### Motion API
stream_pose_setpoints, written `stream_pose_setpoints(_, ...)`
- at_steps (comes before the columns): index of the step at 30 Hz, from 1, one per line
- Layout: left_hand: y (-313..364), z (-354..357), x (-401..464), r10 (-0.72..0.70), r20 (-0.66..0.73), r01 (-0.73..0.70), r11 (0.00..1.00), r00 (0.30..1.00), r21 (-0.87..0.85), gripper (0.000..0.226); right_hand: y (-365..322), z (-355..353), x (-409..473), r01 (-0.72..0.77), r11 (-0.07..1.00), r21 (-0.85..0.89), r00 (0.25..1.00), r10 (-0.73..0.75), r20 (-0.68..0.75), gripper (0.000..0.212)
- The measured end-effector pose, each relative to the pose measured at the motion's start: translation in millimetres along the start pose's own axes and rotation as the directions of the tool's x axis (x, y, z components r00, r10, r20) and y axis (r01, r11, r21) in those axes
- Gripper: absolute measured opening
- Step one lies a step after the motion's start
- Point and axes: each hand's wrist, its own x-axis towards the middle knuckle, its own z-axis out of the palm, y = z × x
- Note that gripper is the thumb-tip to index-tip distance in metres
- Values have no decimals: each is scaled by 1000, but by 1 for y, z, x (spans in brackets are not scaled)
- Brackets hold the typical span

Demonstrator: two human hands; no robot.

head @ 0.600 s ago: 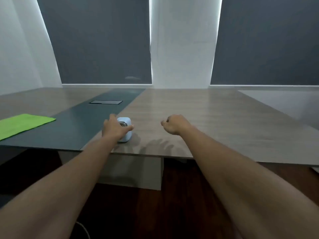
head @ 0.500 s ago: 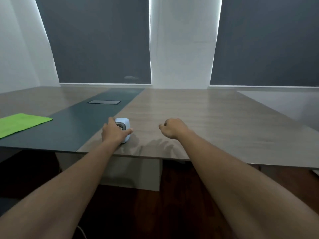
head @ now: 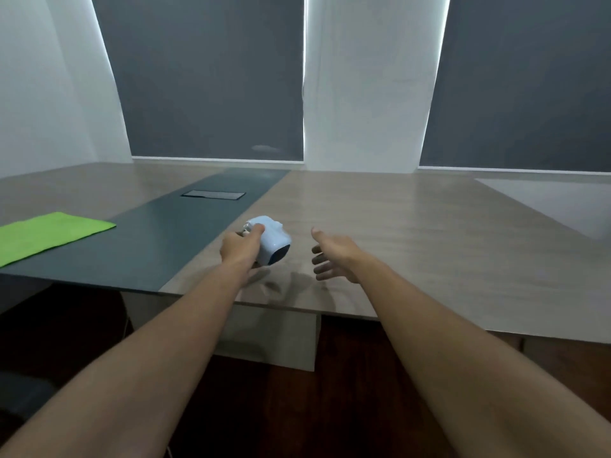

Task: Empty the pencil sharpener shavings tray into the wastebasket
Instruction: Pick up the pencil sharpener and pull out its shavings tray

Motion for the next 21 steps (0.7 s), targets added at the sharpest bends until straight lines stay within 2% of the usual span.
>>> stream_pose_setpoints(5, 2, 21, -7, 22, 90, -11, 993, 996, -120, 38, 0, -1, 7, -4, 992, 126, 999, -3, 50, 79)
stream_pose_setpoints(8, -1, 35, -11, 55, 124, -41, 992, 991, -117, 28, 6, 1, 13, 25, 981, 192, 997, -39, 73, 73)
stream_pose_setpoints(12, -1, 47, -20, 92, 173, -75, 992, 981, -106, 28, 10, -7, 9, 52, 940, 336, 994, -81, 73, 63)
stream_pose_setpoints(20, 10, 64, -34, 173, 255, -141, 980, 951, -140, 19, 12, -32, 5, 77, 847, 526, 997, -81, -15, 58)
stream_pose_setpoints(21, 10, 68, -36, 176, 262, -143, 980, 949, -141, 23, 15, -36, 6, 78, 836, 543, 997, -77, -25, 56)
